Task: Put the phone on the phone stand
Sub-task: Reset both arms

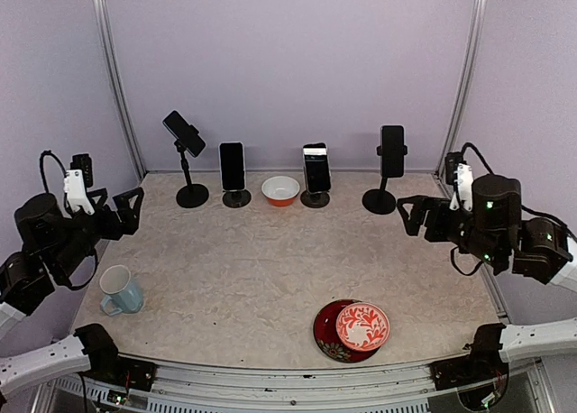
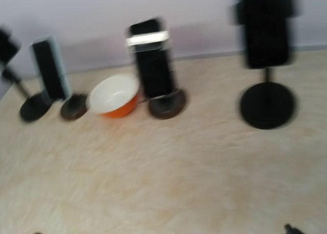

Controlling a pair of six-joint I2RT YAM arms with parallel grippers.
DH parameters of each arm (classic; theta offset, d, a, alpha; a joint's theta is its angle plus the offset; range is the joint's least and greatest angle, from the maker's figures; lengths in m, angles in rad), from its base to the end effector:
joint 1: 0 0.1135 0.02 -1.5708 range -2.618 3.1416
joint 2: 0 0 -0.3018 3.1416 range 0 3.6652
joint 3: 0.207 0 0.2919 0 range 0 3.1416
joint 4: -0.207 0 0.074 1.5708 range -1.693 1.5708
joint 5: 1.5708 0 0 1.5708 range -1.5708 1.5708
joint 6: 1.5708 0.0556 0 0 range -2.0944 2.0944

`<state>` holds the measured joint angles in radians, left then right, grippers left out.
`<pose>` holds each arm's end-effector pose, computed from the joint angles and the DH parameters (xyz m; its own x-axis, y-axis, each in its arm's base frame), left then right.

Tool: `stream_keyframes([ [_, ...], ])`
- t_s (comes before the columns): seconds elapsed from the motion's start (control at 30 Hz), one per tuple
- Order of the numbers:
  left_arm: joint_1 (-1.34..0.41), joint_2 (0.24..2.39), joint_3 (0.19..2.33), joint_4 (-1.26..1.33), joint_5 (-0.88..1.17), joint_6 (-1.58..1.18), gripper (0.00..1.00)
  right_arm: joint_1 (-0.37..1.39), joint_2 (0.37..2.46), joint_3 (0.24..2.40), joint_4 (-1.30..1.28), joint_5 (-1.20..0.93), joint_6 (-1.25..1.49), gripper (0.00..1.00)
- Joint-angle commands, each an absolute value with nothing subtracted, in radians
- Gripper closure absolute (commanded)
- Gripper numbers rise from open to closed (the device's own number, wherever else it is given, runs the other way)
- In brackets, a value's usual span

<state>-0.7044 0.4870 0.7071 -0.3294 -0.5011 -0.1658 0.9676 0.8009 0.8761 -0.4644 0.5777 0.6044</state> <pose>0.1247 -0.0710 0.3623 -0.1157 -0.0917 -0.9891 0.1876 0.9758 -0.1124 0.1395 0.1490 0.3657 -0.4063 0.2494 -0.8791 -0.2095 0.9110 0.3553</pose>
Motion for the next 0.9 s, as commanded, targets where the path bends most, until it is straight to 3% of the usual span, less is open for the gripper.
stream_keyframes([
  [0.0,-0.541,0.493,0.681,-0.284,-0.36,-0.077,0.01,0.947,0.71,0.885,-0.709,0.744,0.753,0.0],
  [0.13,-0.463,0.568,0.683,-0.284,-0.268,-0.112,0.01,0.878,0.626,0.849,-0.696,0.785,0.741,0.0],
  [0.27,-0.357,0.574,0.661,-0.256,-0.242,-0.172,0.01,0.678,0.622,0.859,-0.7,0.705,0.667,0.0],
  [0.53,-0.279,0.5,0.571,-0.198,-0.307,-0.191,0.01,0.184,0.766,0.766,-0.563,0.129,0.488,0.0],
  [0.87,-0.274,0.474,0.531,-0.16,-0.273,-0.173,0.01,0.166,0.53,0.739,-0.471,0.214,0.381,0.0],
])
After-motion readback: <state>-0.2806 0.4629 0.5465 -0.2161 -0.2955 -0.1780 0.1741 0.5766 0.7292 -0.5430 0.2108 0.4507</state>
